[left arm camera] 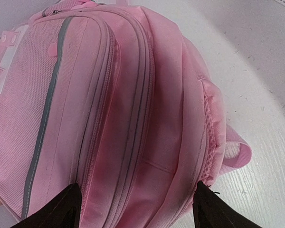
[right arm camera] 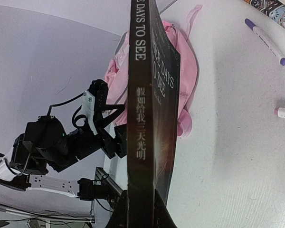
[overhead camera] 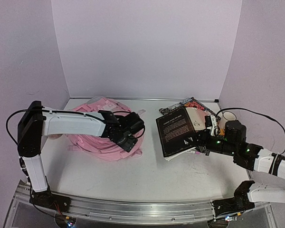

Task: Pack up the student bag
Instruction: Pick up the largest pocket of the bag from the student bag.

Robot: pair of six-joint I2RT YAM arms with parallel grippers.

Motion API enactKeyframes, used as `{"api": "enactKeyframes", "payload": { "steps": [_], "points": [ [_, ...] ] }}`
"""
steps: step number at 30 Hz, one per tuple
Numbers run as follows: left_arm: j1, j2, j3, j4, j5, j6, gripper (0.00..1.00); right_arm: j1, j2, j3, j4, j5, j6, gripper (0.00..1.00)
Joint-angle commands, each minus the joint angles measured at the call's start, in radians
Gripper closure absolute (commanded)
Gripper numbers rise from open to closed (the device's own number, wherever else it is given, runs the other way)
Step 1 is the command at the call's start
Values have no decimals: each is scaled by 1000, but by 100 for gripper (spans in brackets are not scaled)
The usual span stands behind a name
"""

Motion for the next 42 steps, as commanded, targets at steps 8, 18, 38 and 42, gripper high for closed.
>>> {"api": "enactKeyframes", "payload": {
  "steps": [8, 18, 38, 42],
  "points": [
    [-30, 127, 124, -86, -217, 36, 18, 4, -28, 5, 121, 1, 5, 100],
    [-36, 167, 188, -142, -314, 23, 39, 4, -17, 2, 124, -4, 2, 100],
    [-33, -3, 285, -163, -259, 56, 100, 9, 66, 6, 288, -125, 78, 100],
    [-33, -52, 319, -163, -223, 62, 100, 29, 116, 23, 346, -156, 99, 100]
  ]
}}
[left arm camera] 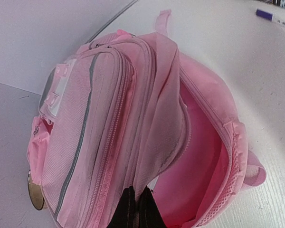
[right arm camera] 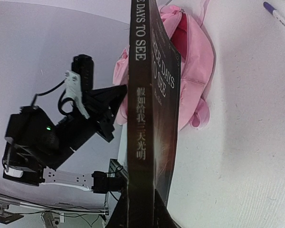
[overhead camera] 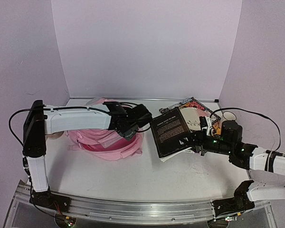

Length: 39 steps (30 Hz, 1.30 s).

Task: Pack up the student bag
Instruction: Pick up the largest pocket of the bag from the student bag, then place the book in the largest pocket of the bag.

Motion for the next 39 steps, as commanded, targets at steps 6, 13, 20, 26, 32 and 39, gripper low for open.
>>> {"api": "enactKeyframes", "payload": {
  "steps": [6, 13, 20, 26, 32, 39],
  "points": [
    [0, -198, 130, 13, 51, 13, 100, 48, 93, 37, 337, -90, 83, 100],
    [0, -258, 161, 13, 123, 0, 100, 94, 218, 85, 467, -97, 127, 100],
    [0, -298, 171, 19, 215, -28, 100, 126, 393, 129, 671, -126, 205, 100],
    [0, -324, 153, 23, 251, -60, 100, 152, 518, 221, 744, -140, 232, 100],
    [0, -339, 136, 46, 320, -77, 100, 159, 641, 291, 745, -112, 260, 100],
    [0, -373, 89, 82, 389, -96, 100, 160, 803, 404, 727, -104, 301, 100]
  ]
}}
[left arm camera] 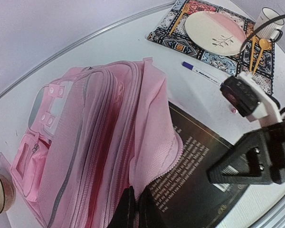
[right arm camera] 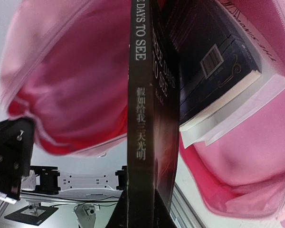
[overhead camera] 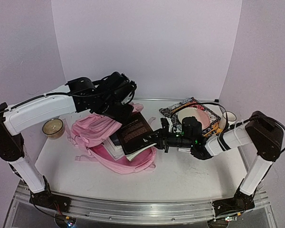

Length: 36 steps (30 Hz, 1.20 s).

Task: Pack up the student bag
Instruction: Place the book in the largest pocket of the bag.

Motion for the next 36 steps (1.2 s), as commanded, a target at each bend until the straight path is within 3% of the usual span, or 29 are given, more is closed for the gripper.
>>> {"api": "enactKeyframes", "payload": {
  "steps": [1, 15, 21, 28, 36],
  "points": [
    [-11, -101, -1, 129, 54, -30, 100, 3, 72, 124, 155, 2, 30, 100],
    [-12, -145, -61, 189, 232, -14, 100, 13, 284, 498, -259, 12, -71, 100],
    [-12, -158, -87, 201, 269, -8, 100, 13, 364, 624, -382, 25, -117, 93],
    [-13, -190, -150, 212, 201, -25, 100, 14, 357, 700, -579, 78, -242, 68],
    [-11, -204, -203, 239, 163, -57, 100, 14, 255, 625, -676, 118, -349, 46]
  ]
}}
